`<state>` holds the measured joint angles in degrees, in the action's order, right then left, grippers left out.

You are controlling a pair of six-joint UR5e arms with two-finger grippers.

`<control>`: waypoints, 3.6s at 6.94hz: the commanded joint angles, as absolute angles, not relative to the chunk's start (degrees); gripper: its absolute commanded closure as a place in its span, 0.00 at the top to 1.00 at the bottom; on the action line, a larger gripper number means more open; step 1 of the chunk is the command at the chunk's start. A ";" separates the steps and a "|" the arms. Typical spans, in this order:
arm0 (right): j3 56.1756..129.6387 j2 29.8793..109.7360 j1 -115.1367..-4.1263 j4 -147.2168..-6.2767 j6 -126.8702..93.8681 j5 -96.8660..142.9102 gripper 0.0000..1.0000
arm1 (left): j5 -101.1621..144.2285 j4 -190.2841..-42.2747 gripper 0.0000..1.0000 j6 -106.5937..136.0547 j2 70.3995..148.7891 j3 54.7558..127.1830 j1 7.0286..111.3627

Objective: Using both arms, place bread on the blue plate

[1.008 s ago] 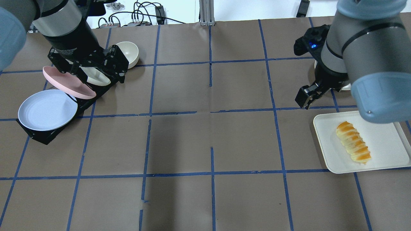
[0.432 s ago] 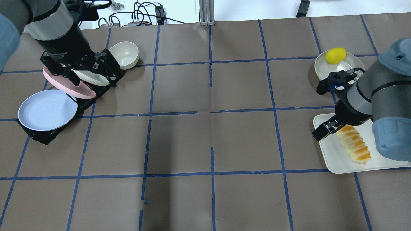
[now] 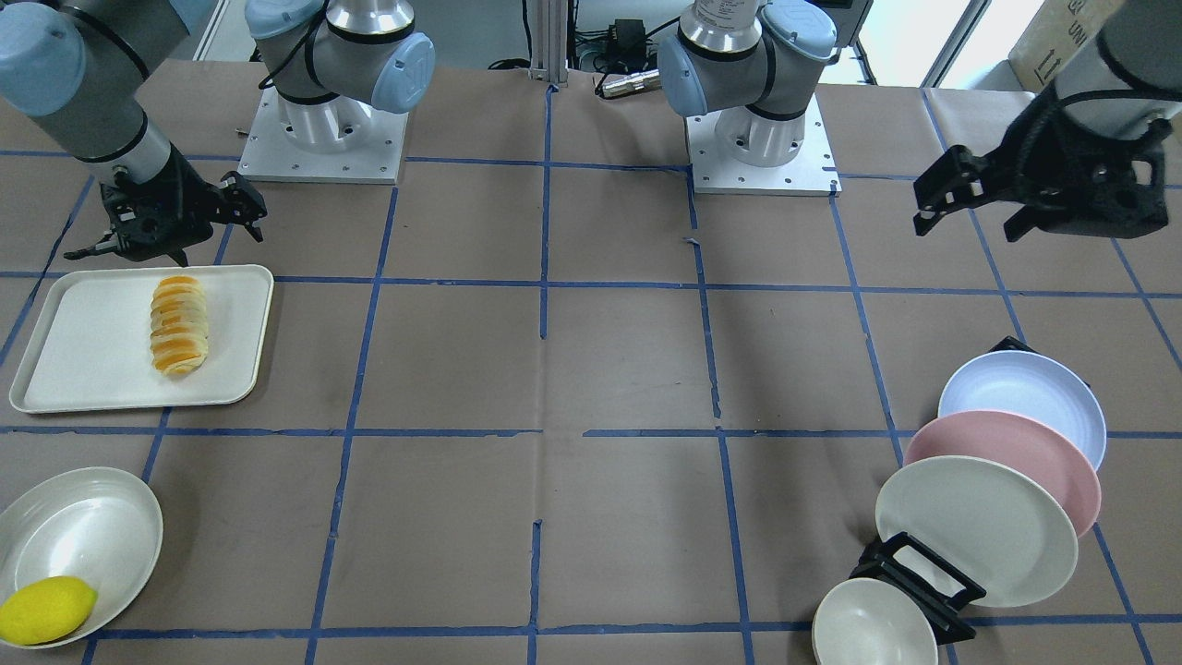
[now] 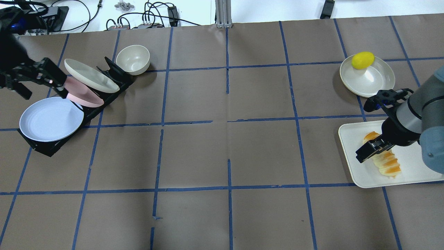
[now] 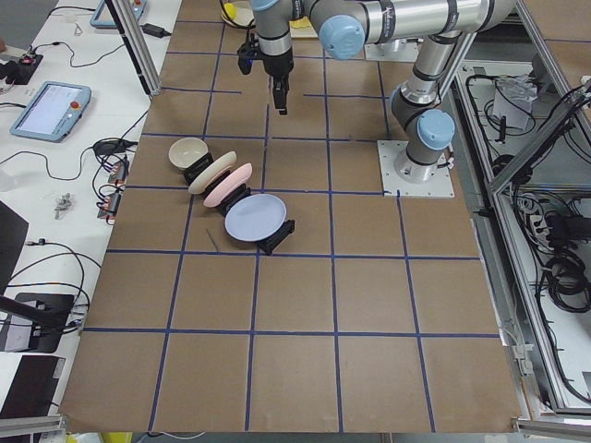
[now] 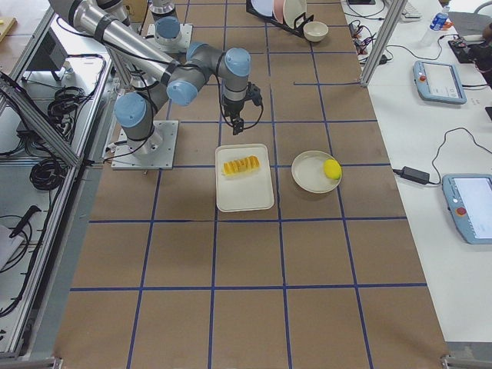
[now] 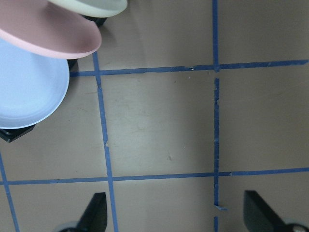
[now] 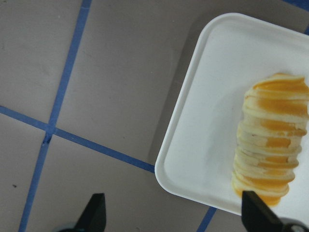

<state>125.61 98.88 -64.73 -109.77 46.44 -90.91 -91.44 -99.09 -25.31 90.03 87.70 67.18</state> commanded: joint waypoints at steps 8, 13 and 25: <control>128.41 79.46 -53.09 -132.90 61.96 -90.98 0.99 | -90.36 -83.07 1.00 -53.26 109.58 85.44 49.31; 127.97 83.41 -53.17 -125.24 61.61 -91.06 0.97 | -86.24 -82.97 1.00 -55.37 123.56 76.91 49.22; 127.18 81.91 -54.93 -129.46 53.88 -89.74 0.04 | -86.31 -84.29 0.21 -56.87 131.13 70.40 49.22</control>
